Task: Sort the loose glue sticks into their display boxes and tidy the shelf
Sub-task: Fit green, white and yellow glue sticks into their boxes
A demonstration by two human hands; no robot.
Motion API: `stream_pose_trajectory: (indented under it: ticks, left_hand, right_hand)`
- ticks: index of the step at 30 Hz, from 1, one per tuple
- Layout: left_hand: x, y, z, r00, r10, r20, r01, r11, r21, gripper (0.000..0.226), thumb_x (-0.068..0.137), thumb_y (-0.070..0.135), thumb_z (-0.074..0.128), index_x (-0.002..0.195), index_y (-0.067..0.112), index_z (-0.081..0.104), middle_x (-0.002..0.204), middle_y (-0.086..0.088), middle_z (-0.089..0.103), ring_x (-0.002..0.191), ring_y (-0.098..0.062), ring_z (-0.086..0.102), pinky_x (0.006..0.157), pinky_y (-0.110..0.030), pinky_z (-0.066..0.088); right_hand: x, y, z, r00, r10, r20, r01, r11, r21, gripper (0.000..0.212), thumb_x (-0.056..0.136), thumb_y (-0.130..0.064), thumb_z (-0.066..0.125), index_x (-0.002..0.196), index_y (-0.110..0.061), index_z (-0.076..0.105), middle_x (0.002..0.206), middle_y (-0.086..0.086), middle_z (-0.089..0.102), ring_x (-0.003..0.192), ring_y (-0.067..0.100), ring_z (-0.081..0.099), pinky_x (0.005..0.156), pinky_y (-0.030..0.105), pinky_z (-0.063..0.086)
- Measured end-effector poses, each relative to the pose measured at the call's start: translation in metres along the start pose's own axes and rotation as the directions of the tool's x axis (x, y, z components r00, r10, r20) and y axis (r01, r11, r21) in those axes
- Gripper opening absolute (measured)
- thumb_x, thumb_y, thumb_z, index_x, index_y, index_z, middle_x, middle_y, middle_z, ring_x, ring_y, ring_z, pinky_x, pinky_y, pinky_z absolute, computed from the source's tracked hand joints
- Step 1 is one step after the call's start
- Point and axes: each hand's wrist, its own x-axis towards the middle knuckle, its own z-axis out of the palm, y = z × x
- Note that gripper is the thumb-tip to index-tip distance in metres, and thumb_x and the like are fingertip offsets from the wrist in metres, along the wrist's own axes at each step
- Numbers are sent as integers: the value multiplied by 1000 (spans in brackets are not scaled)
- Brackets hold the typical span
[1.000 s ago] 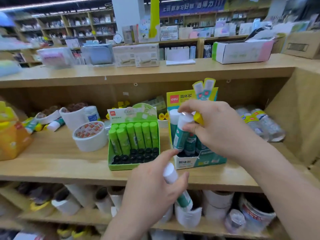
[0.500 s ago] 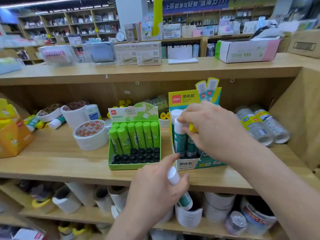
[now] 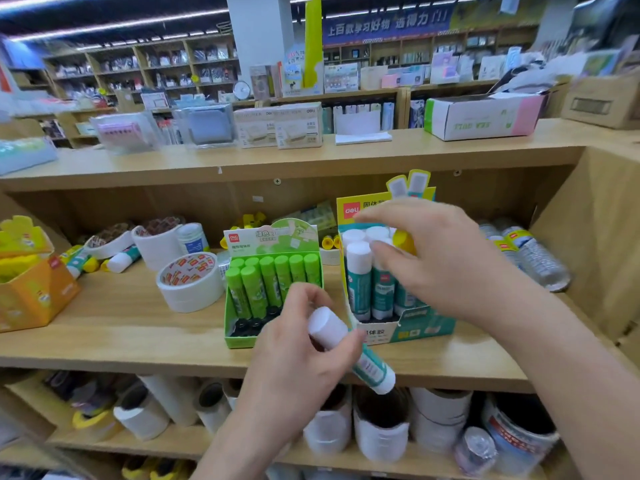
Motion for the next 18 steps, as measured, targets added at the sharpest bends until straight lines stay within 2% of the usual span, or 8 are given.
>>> stream_pose_trajectory:
  ticks: [2,3,5,7,9,12,16,18]
  left_hand:
    - [3,9,-7,997,25,-72,-33,993,-115,34,74,36,81,89,33,51,75,5,63,62,-15,58,55,-32,51]
    - [5,13,-11,995,27,-98,-46,980,-194,32,72,35,82,91,32,57,77,3,65,65,-19,61,58,-36,53]
    - [9,21,-18,992,38,-120,-74,948,-310,30,69,34,76,97,32,65,81,0,67,73,-25,63,65,-43,55]
    - [14,26,-20,991,68,-114,-104,931,-351,36,75,35,70,110,36,65,87,0,66,81,-24,64,72,-44,56]
    - [21,27,-16,988,115,-104,-144,929,-341,35,85,40,66,119,44,59,92,7,66,90,-17,65,80,-44,57]
    - [30,28,-5,980,187,-71,-199,942,-271,41,87,36,55,125,51,52,102,16,64,102,-13,63,90,-41,54]
    - [43,31,9,952,293,-86,-300,950,-87,45,90,17,59,132,31,53,110,10,56,109,-8,55,88,-26,52]
    - [48,35,15,943,321,-91,-325,945,-35,43,88,8,63,128,25,58,109,7,53,107,-8,54,82,-27,55]
  right_hand:
    - [-10,8,-22,966,134,-220,-97,980,173,12,88,-21,63,94,-28,70,77,-25,62,77,-5,56,69,9,41]
    - [-17,17,-31,942,219,-255,-160,959,234,10,88,-21,64,84,-28,70,68,-26,59,70,-6,54,61,6,38]
    - [-32,33,-40,934,333,-130,-278,906,321,13,88,-24,64,79,-29,71,67,-27,59,65,-6,53,55,5,37]
    - [-47,45,-38,930,362,59,-359,864,352,11,88,-29,64,85,-36,72,66,-24,60,59,-1,51,53,9,38]
    - [-56,49,-31,925,344,161,-378,864,332,13,87,-31,64,94,-38,72,66,-22,59,59,0,50,57,12,38]
    - [-63,52,-24,946,303,117,-324,906,273,16,84,-27,67,96,-38,71,72,-17,61,72,1,54,67,11,38]
    - [-65,54,-22,957,285,57,-290,925,244,22,83,-17,69,96,-34,72,74,-14,62,78,2,56,70,9,38]
    - [-66,55,-20,962,268,48,-271,936,223,25,83,-15,68,96,-35,72,76,-13,62,79,3,55,70,8,37]
